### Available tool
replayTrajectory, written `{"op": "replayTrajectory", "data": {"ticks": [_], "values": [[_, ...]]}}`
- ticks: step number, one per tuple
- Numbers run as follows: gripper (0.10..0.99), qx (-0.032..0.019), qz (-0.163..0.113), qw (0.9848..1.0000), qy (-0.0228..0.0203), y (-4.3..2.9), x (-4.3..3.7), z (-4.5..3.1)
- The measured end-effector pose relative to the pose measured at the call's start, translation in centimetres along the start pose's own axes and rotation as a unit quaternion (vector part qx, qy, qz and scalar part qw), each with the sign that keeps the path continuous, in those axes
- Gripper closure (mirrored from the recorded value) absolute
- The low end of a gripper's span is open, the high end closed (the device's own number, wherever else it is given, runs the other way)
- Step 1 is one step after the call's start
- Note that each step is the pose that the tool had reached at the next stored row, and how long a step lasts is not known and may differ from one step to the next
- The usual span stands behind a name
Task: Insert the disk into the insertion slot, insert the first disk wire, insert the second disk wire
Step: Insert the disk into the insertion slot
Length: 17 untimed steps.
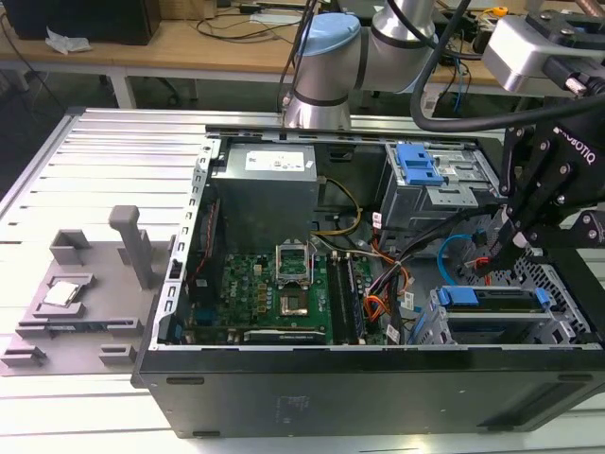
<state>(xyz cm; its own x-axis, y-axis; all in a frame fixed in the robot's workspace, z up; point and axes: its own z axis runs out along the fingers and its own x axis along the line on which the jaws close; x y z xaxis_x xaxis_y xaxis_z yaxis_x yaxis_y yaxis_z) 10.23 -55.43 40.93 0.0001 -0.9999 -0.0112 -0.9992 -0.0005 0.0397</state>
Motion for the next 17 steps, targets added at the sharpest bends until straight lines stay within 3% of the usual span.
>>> {"op": "replayTrajectory", "data": {"ticks": [8,13,17], "values": [[0.980,0.0000,0.000,1.0000,0.0000,-0.01,0.00,0.02],[0.980,-0.0010,0.000,1.0000,-0.0001,-1.62,-0.18,0.09],[0.980,-0.0020,0.000,1.0000,0.0003,-2.51,-0.17,0.90]]}}
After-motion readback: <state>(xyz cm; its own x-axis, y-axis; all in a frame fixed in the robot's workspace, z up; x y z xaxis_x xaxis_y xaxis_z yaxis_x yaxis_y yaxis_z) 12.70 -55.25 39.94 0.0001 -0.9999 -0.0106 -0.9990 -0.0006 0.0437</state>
